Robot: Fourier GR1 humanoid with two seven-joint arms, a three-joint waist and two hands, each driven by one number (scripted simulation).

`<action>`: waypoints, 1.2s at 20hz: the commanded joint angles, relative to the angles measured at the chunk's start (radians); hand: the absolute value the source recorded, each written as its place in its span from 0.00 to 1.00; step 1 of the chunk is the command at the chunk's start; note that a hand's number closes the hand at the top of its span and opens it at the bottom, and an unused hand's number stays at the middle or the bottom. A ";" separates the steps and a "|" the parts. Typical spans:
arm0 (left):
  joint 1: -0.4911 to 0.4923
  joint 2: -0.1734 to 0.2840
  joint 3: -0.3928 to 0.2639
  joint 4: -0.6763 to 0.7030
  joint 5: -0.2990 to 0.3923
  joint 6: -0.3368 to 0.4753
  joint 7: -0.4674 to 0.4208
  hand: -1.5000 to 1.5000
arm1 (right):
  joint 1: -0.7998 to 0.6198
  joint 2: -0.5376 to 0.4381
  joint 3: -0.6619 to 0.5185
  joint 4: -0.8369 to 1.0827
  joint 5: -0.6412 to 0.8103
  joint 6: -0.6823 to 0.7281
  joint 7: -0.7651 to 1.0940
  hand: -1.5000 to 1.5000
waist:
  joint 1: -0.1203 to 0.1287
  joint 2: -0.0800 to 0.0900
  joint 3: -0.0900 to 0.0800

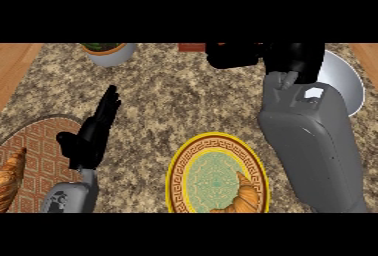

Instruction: Pick the squash from the plate and place it in the bowl

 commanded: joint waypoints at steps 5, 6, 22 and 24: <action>0.024 -0.011 -0.020 -0.020 -0.017 0.003 -0.005 0.50 | -0.015 -0.158 -0.116 0.141 0.008 0.072 -0.061 1.00 | -0.002 0.000 0.000; -0.002 0.002 0.001 -0.009 -0.014 0.006 0.011 0.50 | -0.007 -0.159 -0.106 0.252 0.029 0.021 -0.131 1.00 | 0.006 0.005 0.000; 0.030 -0.041 -0.040 -0.039 -0.050 0.032 0.014 0.50 | 0.112 -0.346 -0.252 0.651 0.035 -0.147 -0.484 1.00 | 0.007 0.004 0.001; -0.006 -0.026 -0.024 -0.057 -0.028 0.013 0.068 0.50 | 0.079 -0.340 -0.273 0.729 0.038 -0.179 -0.486 1.00 | 0.008 0.003 0.001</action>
